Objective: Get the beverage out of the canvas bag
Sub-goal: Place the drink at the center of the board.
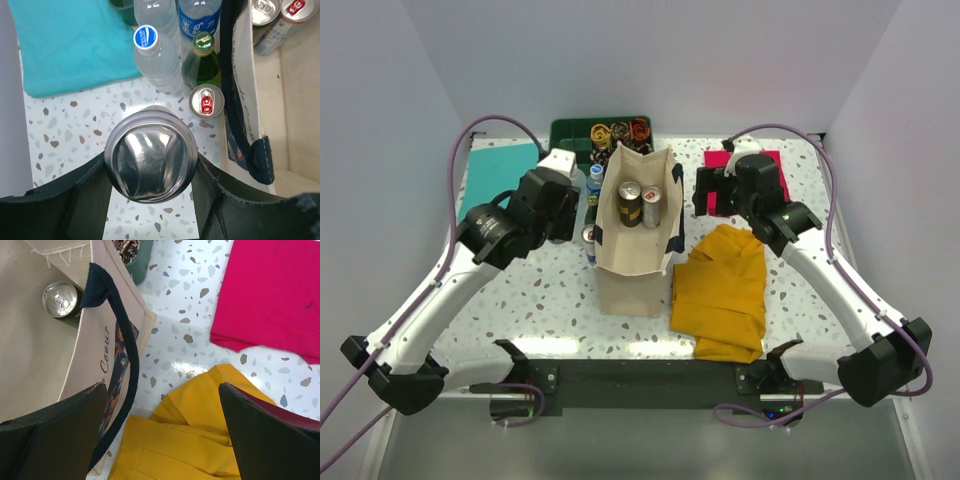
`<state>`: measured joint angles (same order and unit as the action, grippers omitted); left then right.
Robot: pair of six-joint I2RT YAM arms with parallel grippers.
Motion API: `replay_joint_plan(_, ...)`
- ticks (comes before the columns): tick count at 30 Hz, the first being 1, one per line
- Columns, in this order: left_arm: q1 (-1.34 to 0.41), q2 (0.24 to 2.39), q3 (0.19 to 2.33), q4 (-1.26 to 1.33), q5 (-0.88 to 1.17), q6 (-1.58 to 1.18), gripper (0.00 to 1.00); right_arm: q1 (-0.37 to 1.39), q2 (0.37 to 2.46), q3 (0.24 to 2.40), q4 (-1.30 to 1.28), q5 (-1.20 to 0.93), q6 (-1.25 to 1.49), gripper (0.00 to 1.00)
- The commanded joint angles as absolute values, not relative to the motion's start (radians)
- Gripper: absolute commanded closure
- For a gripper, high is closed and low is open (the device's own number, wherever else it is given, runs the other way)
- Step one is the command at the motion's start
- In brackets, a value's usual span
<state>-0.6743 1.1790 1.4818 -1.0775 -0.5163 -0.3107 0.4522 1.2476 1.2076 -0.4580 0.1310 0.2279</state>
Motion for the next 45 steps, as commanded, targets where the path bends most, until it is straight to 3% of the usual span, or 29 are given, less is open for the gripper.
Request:
replay_joint_plan(1,-0.666,1.121,1.401,-0.899,-0.555,-0.356,1.00,0.449,1.215,1.212,-0.462,0.137,0.230,0.02)
replay_joint_plan(24,-0.569,0.985,0.876,-0.421,-0.548,-0.416,1.00,0.451,1.285,1.255,-0.463,0.110,0.227,0.02)
replay_joint_plan(45,-0.489,1.144,0.890,-0.399,-0.407,-0.422,1.00,0.449,1.322,1.261,-0.476,0.130,0.230,0.02)
